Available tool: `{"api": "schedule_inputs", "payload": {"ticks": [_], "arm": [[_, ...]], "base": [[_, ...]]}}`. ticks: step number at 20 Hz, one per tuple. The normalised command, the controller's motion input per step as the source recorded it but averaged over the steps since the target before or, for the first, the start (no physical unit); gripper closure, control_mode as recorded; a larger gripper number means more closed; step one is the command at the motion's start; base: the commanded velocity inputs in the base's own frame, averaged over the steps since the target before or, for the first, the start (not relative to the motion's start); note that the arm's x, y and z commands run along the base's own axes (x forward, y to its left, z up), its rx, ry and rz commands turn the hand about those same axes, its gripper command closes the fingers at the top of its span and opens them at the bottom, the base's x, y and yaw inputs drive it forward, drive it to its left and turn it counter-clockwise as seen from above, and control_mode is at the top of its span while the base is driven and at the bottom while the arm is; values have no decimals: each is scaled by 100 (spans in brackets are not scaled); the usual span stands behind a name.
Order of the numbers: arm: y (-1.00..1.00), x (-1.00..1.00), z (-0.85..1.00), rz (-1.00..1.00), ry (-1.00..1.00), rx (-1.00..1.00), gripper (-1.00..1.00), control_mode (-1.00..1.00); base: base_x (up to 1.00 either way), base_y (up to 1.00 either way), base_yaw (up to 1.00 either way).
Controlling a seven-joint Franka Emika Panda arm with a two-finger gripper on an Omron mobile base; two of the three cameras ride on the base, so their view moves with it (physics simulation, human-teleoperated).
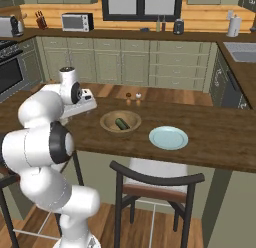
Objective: Pick the chicken drumstick and cucumber from their plates and place them in the bowl. Then put the bowl in the fridge.
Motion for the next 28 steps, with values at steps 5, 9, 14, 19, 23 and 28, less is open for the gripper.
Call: {"api": "schedule_inputs", "payload": {"ticks": [5, 9, 14, 19, 23, 28], "arm": [[100, 4, 13, -4, 0, 1, -100, -100], [100, 17, -1, -3, 0, 5, -100, -100], [91, 27, -13, 0, -1, 8, -100, -100], [52, 2, -2, -2, -9, 17, -100, -100], [9, 0, 0, -4, -6, 12, -100, -100], [4, 19, -20, -2, 0, 4, -100, -100]], "base": [[0, 0, 0], [0, 0, 0], [0, 0, 0], [0, 0, 0], [0, 0, 0], [0, 0, 0]]}}
